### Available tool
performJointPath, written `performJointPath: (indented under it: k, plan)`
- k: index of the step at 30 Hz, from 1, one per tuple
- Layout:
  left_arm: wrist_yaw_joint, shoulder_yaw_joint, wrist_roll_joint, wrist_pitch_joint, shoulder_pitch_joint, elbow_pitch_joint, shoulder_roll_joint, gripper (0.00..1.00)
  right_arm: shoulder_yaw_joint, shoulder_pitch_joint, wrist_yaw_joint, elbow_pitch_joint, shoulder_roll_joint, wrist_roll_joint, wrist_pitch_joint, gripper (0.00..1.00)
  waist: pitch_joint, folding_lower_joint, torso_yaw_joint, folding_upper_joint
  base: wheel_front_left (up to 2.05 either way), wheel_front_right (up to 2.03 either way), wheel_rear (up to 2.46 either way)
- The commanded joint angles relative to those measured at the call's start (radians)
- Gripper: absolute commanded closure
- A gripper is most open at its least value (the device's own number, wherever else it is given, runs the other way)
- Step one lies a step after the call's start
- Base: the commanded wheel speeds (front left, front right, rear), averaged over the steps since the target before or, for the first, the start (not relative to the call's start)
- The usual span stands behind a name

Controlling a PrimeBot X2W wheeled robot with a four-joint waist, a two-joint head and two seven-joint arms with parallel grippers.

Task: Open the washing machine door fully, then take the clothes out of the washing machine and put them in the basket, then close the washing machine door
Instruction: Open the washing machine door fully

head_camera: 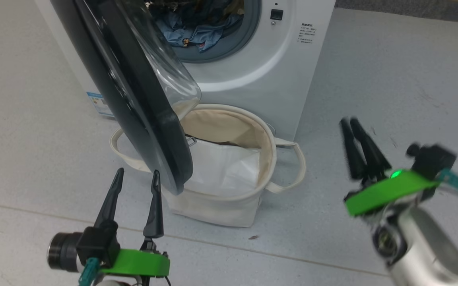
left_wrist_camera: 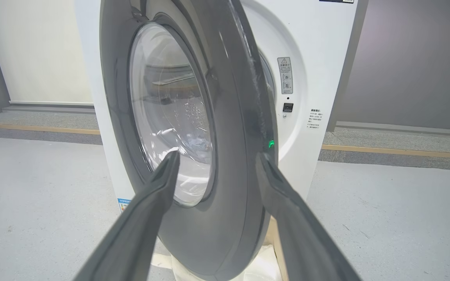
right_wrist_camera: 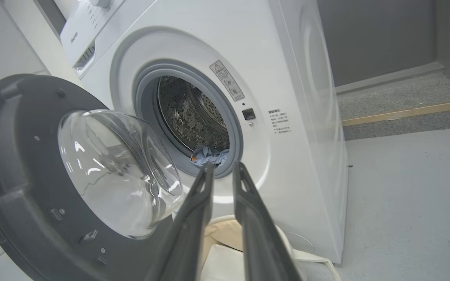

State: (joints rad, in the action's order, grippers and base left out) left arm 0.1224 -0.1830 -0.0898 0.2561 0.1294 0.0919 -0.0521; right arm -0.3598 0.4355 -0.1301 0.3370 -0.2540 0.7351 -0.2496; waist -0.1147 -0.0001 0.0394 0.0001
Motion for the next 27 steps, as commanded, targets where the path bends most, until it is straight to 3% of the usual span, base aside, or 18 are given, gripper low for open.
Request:
performJointPath:
  k: [1,9,23,27]
  plan:
    - [-0.003,0.035,0.008,0.006,0.016,-0.039,-0.010,0.00,0.001,-0.021,-0.001,-0.040,0.030,-0.044,-0.012,0.00,-0.002,0.0001,0.000,-0.0001,0.00,0.00,0.00]
    - [-0.011,0.039,0.015,0.006,0.022,-0.035,-0.006,0.00,0.164,-0.168,-0.001,-0.100,0.160,-0.327,-0.012,0.00,-0.024,0.0001,0.000,-0.0001,0.00,0.00,0.00]
    - [-0.014,0.046,0.022,0.006,0.029,-0.029,-0.002,0.00,0.211,-0.213,-0.001,-0.144,0.202,-0.420,-0.012,0.00,-0.033,0.0001,0.003,-0.0001,0.00,0.00,0.00]
    - [-0.014,0.043,0.027,0.006,0.030,-0.024,-0.002,0.00,0.221,-0.225,-0.001,-0.160,0.203,-0.493,-0.012,0.00,-0.032,0.0001,0.003,-0.0001,0.00,0.00,0.00]
